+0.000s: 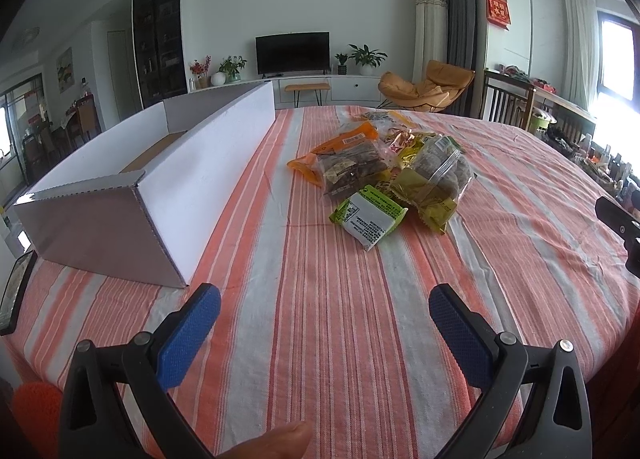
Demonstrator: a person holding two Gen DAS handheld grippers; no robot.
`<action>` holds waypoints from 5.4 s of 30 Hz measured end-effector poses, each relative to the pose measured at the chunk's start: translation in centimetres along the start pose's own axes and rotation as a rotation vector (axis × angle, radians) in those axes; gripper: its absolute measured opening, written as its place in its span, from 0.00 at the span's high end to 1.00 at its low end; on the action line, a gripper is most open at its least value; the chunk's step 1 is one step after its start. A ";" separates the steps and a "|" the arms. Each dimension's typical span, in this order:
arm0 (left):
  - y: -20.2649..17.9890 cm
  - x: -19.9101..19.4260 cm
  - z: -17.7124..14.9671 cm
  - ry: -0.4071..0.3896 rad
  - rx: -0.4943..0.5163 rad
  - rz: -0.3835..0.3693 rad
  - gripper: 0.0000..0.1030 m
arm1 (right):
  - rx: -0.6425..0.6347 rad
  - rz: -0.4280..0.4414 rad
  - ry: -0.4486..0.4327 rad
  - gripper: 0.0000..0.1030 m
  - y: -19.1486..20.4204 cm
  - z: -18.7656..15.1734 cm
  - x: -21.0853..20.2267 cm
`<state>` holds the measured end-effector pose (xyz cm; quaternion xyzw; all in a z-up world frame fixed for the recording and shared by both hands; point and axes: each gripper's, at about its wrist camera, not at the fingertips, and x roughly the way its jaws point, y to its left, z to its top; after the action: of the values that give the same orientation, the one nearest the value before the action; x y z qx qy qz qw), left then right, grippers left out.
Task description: Organize snacks
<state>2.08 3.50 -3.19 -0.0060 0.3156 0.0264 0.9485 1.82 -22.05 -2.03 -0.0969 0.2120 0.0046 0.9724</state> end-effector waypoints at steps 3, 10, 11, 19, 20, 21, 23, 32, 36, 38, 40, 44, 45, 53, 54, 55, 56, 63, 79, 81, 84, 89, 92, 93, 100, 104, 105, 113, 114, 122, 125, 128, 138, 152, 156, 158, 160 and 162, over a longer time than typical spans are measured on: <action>0.1 0.3 0.0 0.010 0.000 0.004 0.00 | 0.000 0.000 0.001 0.08 0.0 0.0 0.0; 0.5 1.2 -0.1 0.047 -0.018 0.010 0.00 | 0.002 0.000 0.002 0.08 0.0 0.0 0.1; 0.5 1.3 -0.1 0.050 -0.020 0.010 0.00 | 0.002 0.000 0.002 0.08 0.0 0.0 0.0; 0.5 2.1 -0.3 0.086 -0.016 0.013 0.00 | 0.016 0.001 0.017 0.08 -0.4 -0.6 0.4; 0.5 2.3 -0.4 0.096 -0.015 0.012 0.00 | 0.019 0.003 0.025 0.08 -0.5 -0.6 0.6; 0.5 2.5 -0.4 0.105 -0.016 0.011 0.00 | 0.024 0.005 0.032 0.08 -0.5 -0.7 0.8; 0.7 2.9 -0.5 0.122 -0.018 0.008 0.00 | 0.033 0.015 0.043 0.08 -0.6 -0.7 0.8; 0.4 4.3 -1.0 0.180 -0.002 0.010 0.00 | 0.182 0.331 0.301 0.08 -0.3 0.9 6.6; 0.5 4.8 -1.0 0.189 0.007 0.023 0.00 | 0.369 0.482 0.469 0.07 0.8 3.3 12.1; 0.7 4.9 -0.9 0.192 0.004 0.028 0.00 | 0.486 0.517 0.541 0.07 1.5 4.5 15.0; 1.0 5.1 -0.8 0.194 -0.002 0.030 0.00 | 0.547 0.488 0.602 0.07 2.3 5.6 17.3; 1.5 5.5 -0.5 0.196 -0.015 0.039 0.00 | 0.497 0.396 0.653 0.07 5.1 7.0 19.6; 1.6 5.6 -0.4 0.197 -0.018 0.042 0.00 | 0.476 0.383 0.671 0.07 5.8 7.0 19.9; 1.4 6.1 -0.3 0.201 0.001 0.051 0.00 | 0.368 0.341 0.678 0.31 5.9 5.6 19.9; 1.3 6.2 -0.2 0.202 0.004 0.051 0.00 | 0.348 0.357 0.657 0.45 5.7 5.7 19.5; 1.2 6.2 -0.3 0.205 0.007 0.051 0.00 | 0.313 0.343 0.650 0.46 5.5 5.9 19.0; 1.1 6.2 -0.4 0.208 0.009 0.051 0.00 | 0.269 0.327 0.647 0.46 5.0 5.9 18.4; 0.7 6.7 -0.7 0.219 0.013 0.044 0.00 | 0.105 0.253 0.560 0.47 -2.3 3.4 14.9; 1.2 6.4 -1.2 0.232 -0.025 0.010 0.00 | 0.109 0.133 0.444 0.19 -5.7 -0.2 13.9; 1.2 6.4 -1.2 0.235 -0.026 0.011 0.00 | 0.120 0.134 0.444 0.18 -5.9 0.0 14.1; 1.2 6.5 -1.1 0.239 -0.030 0.014 0.00 | 0.120 0.129 0.443 0.17 -5.8 -0.1 13.9; 1.2 6.6 -1.0 0.246 -0.032 0.016 0.00 | 0.123 0.131 0.439 0.17 -5.3 -0.5 14.5; 1.2 6.7 -1.0 0.248 -0.033 0.016 0.00 | 0.123 0.130 0.439 0.17 -5.3 -0.5 14.5; 1.2 6.6 -1.0 0.248 -0.033 0.016 0.00 | 0.123 0.130 0.439 0.17 -5.3 -0.5 14.5; 1.2 6.6 -1.0 0.246 -0.033 0.016 0.00 | 0.123 0.129 0.439 0.17 -5.2 -0.5 14.6; 1.2 6.7 -1.0 0.246 -0.033 0.016 0.00 | 0.122 0.129 0.438 0.17 -5.2 -0.5 14.6; 1.2 6.6 -1.0 0.246 -0.033 0.016 0.00 | 0.122 0.129 0.439 0.17 -5.2 -0.5 14.6; 1.2 6.7 -1.0 0.246 -0.033 0.016 0.00 | 0.122 0.129 0.438 0.17 -5.2 -0.5 14.6; 1.2 6.7 -1.0 0.246 -0.032 0.016 0.00 | 0.122 0.129 0.439 0.17 -5.3 -0.5 14.6; 1.3 6.5 -1.1 0.223 -0.031 0.017 0.00 | 0.122 0.128 0.438 0.17 -5.2 -0.5 14.6; 1.4 6.6 -1.0 0.223 -0.030 0.018 0.00 | 0.122 0.128 0.438 0.17 -5.3 -0.5 14.7; 1.3 6.6 -1.1 0.223 -0.028 0.017 0.00 | 0.121 0.128 0.438 0.17 -5.2 -0.5 14.6; 1.7 7.1 -0.5 0.281 0.015 -0.055 0.00 | 0.121 0.128 0.438 0.17 -5.2 -0.5 14.6; -1.0 12.5 7.4 0.265 0.223 -0.262 0.00 | 0.121 0.128 0.438 0.17 -5.2 -0.5 14.7; -1.7 14.9 8.1 0.301 0.262 -0.296 0.01 | 0.121 0.128 0.438 0.17 -5.2 -0.5 14.7; -2.1 15.0 7.8 0.316 0.278 -0.335 0.18 | 0.121 0.128 0.438 0.17 -5.2 -0.5 14.6; -2.1 14.9 7.3 0.343 0.265 -0.335 0.48 | 0.121 0.128 0.438 0.17 -5.2 -0.5 14.6; -1.7 14.0 6.8 0.344 0.235 -0.317 0.49 | 0.121 0.128 0.438 0.17 -5.2 -0.5 14.6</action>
<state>17.42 2.63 -6.11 0.0506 0.4684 -0.1609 0.8673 15.19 -27.70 -7.57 -0.0235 0.4237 0.0324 0.9049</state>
